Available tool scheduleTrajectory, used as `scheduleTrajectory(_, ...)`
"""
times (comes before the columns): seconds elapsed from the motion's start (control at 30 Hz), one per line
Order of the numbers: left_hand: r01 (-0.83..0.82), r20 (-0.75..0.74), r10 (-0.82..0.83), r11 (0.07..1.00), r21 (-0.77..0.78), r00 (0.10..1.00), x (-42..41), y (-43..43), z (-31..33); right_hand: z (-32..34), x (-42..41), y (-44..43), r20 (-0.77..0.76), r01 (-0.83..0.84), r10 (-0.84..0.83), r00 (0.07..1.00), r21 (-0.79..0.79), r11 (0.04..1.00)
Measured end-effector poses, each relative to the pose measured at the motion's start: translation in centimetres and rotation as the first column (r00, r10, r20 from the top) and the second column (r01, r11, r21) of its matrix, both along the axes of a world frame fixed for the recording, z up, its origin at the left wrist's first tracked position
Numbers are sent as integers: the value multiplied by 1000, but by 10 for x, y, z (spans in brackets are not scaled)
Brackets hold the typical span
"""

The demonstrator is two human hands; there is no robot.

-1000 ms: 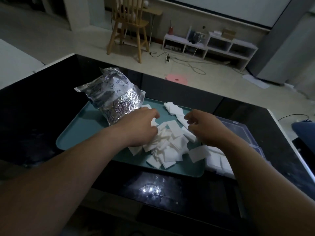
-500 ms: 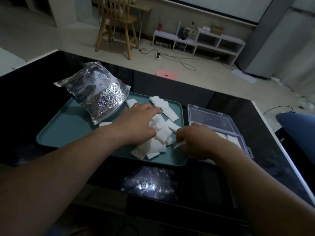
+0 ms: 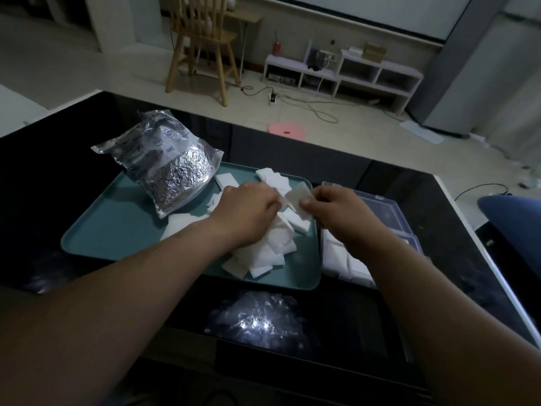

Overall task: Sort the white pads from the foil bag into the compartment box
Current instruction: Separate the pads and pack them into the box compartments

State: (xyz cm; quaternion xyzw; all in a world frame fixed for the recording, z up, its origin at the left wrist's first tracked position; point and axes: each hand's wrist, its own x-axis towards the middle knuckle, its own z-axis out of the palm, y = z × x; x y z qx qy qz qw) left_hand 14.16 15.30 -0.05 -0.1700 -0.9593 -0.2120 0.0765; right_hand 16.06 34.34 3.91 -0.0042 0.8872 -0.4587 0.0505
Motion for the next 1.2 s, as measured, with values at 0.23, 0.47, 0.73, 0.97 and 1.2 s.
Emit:
scheduleTrajectory(0.23,-326,443,-207,429,842,872,11,1,35,-2,-6,-45,220,155,-25,975,-596,788)
scheduleTrajectory(0.47,-544,551,-274,109,832,788,20,-10,39,-4,0,-79,35,129,-124,992,-328,936)
scheduleTrajectory(0.73,-597,601,-132,76,799,788,17,-45,37,2,-3,-34,41,38,-49,998,236,971)
scheduleTrajectory(0.97,-647,663,-265,156,746,701,19,-46,39,-18,4,-43,147,-97,34,989,447,889)
scheduleTrajectory(1.2,-572,616,-209,236,786,760,21,-36,29,4,-3,-19,212,75,-27,977,-223,972)
